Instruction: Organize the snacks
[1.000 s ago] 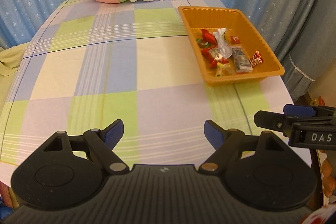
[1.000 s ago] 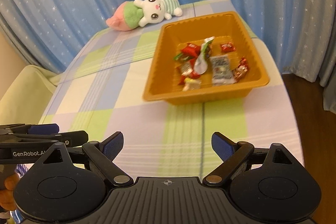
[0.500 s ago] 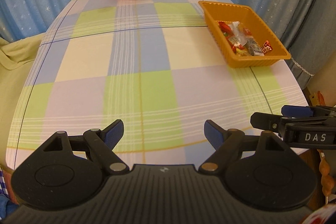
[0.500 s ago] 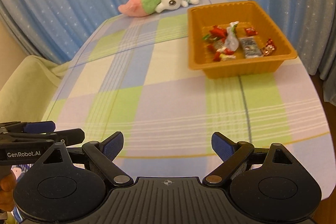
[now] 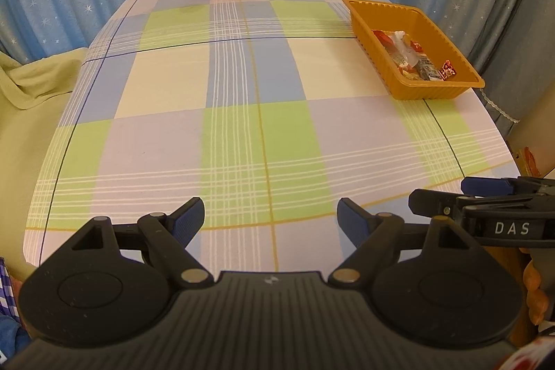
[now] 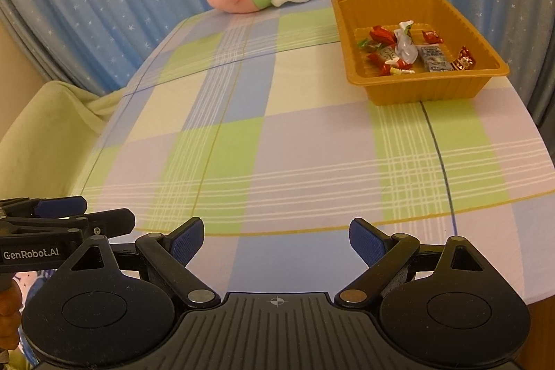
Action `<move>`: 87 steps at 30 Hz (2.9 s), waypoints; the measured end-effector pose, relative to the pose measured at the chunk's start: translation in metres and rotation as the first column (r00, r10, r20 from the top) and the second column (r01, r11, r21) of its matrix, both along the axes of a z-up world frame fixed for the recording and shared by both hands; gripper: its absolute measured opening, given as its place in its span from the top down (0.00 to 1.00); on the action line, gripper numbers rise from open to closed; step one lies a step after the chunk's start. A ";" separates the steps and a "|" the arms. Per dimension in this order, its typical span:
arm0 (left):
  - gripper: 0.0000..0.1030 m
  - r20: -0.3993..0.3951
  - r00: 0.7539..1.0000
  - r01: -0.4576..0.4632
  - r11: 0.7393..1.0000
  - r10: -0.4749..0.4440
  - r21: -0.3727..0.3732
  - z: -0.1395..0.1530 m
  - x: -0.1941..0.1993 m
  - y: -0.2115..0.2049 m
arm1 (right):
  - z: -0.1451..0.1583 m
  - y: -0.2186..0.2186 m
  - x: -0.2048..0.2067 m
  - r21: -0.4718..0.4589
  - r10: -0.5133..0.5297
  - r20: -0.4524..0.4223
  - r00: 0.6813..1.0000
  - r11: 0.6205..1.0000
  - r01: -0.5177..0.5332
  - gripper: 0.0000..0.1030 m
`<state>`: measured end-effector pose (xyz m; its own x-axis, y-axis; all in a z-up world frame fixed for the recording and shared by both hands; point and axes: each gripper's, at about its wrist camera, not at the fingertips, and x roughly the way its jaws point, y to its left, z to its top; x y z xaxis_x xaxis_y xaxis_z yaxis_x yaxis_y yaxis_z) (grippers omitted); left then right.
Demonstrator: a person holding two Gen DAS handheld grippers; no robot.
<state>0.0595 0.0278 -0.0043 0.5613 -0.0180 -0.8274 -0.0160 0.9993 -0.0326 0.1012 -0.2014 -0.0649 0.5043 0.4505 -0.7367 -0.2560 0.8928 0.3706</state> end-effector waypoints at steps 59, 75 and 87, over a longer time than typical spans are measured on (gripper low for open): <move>0.20 0.013 1.000 0.008 1.000 -0.008 -0.017 0.002 0.003 0.015 | 0.005 0.012 0.000 -0.017 0.003 0.005 1.000 1.000 -0.003 0.12; 0.20 0.024 0.999 0.046 0.999 -0.046 -0.016 0.004 -0.002 0.016 | 0.007 0.016 -0.011 -0.020 -0.028 0.010 1.000 0.999 0.028 0.12; 0.20 0.022 0.995 0.095 0.995 -0.095 -0.023 0.002 -0.004 0.011 | 0.006 0.013 -0.022 -0.028 -0.072 0.005 0.997 0.997 0.072 0.12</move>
<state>0.0557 0.0386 -0.0025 0.5730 -0.0920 -0.8143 0.0798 0.9952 -0.0563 0.0795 -0.1886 -0.0587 0.5373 0.3924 -0.7465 -0.1919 0.9189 0.3448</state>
